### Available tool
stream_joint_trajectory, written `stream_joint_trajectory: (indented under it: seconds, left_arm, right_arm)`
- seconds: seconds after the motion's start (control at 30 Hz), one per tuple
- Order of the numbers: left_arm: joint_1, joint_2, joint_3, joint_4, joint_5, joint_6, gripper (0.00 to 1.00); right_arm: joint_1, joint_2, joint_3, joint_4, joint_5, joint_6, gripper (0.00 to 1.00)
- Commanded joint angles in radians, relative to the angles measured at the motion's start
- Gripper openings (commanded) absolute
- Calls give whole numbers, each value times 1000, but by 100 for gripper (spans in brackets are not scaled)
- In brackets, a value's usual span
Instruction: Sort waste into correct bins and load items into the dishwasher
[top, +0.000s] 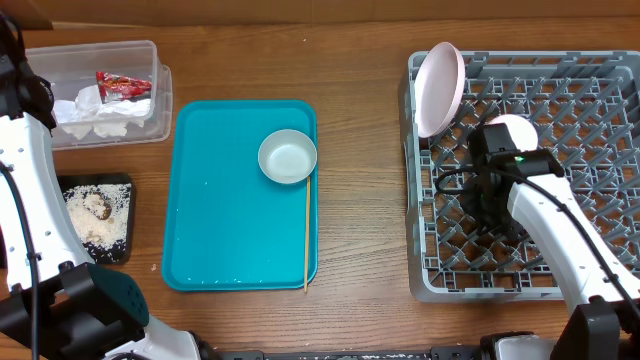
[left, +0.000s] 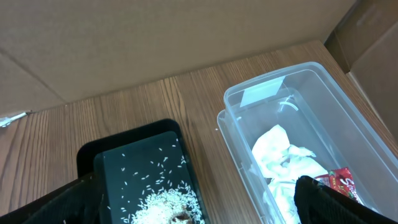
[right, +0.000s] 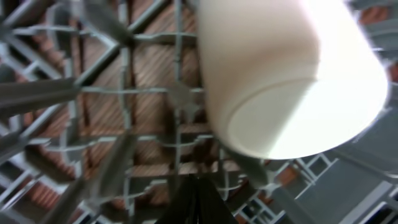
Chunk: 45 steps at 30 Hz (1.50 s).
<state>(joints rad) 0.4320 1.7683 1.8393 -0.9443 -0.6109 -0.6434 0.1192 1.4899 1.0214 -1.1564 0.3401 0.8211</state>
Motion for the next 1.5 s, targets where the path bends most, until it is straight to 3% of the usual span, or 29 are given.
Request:
stream_joint_trajectory:
  seconds: [0.0, 0.87, 0.93, 1.13, 1.3, 1.47]
  left_arm:
    - [-7, 5, 0, 2, -17, 16, 100]
    - [-7, 5, 0, 2, -17, 16, 100]
    - [-7, 5, 0, 2, -17, 16, 100]
    - [-7, 5, 0, 2, -17, 16, 100]
    - [-7, 5, 0, 2, -17, 16, 100]
    - [-7, 5, 0, 2, -17, 16, 100]
  right_arm:
    - [-3, -5, -16, 0, 109, 89, 4]
    - [-2, -7, 48, 45, 291, 133, 4]
    - [0, -18, 87, 55, 226, 93, 4]
    - [-2, -31, 124, 249, -127, -233, 4]
    - [-2, 39, 101, 311, -135, -235, 4]
    - [-2, 132, 100, 280, 5, -177, 4]
